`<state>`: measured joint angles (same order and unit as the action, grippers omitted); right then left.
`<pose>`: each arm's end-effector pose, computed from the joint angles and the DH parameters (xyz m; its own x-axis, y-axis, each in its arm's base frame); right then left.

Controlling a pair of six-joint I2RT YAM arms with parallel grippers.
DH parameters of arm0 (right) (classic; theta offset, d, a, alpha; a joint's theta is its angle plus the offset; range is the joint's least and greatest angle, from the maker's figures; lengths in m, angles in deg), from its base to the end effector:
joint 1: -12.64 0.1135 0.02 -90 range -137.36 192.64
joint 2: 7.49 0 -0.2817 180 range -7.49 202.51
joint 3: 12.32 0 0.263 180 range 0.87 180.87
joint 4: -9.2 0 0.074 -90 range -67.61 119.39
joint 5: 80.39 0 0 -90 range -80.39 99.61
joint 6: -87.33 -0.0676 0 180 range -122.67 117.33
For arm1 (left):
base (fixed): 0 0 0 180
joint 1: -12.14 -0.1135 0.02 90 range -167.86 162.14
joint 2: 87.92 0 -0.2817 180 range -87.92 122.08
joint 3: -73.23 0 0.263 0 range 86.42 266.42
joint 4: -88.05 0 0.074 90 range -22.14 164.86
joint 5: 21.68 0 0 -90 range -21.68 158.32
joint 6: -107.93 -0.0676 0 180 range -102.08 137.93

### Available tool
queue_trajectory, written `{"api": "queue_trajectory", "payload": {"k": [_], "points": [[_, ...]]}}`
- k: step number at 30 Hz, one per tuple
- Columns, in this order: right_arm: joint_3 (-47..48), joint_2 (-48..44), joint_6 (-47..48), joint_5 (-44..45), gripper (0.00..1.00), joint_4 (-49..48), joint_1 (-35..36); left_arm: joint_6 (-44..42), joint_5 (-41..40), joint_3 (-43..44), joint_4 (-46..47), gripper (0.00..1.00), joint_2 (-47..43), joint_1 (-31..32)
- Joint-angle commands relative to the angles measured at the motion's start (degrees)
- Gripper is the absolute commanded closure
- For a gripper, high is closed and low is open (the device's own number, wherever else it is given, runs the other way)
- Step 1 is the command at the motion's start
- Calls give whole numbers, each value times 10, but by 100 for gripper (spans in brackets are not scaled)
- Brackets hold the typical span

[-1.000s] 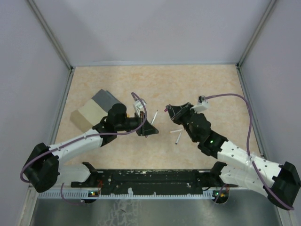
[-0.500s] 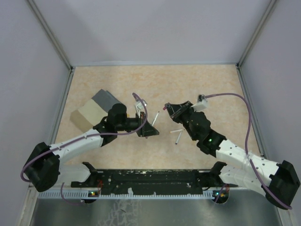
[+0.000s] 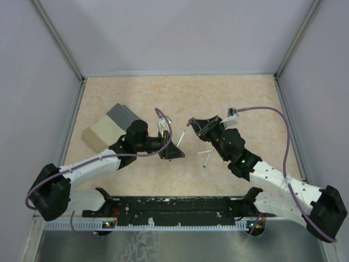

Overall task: Insert the pens into the pen caps
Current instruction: Insert the pen cap onto the pen.

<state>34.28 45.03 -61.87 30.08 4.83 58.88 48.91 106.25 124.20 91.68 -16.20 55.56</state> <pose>0.1882 0.1624 0.3062 -0.3831 0.7635 -0.5200 -0.2066 0.4779 0.8538 0.1888 -0.2359 0.2503 -0.6820 0.0864 -0.7262 0.7206 0.2491 -0.6471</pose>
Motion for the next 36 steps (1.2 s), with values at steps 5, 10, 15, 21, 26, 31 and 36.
{"api": "queue_trajectory", "payload": {"k": [5, 10, 15, 21, 26, 31, 36], "points": [[13, 10, 8, -27, 100, -32, -8, -11, 11, 11, 22, 100, 4, 4], [10, 9, 14, -38, 100, -33, -9, -11, 11, 11, 22, 100, 4, 5], [8, 6, 21, -43, 100, -30, -9, -11, 9, 12, 22, 100, 5, 5], [6, 2, 27, -48, 100, -23, -8, -11, 9, 14, 20, 100, 6, 5], [5, -2, 34, -51, 100, -16, -8, -9, 9, 16, 21, 100, 8, 6], [5, -6, 40, -52, 100, -8, -9, -10, 9, 18, 21, 100, 9, 6], [3, -12, 44, -49, 100, -1, -9, -10, 8, 18, 21, 100, 9, 6]]}}
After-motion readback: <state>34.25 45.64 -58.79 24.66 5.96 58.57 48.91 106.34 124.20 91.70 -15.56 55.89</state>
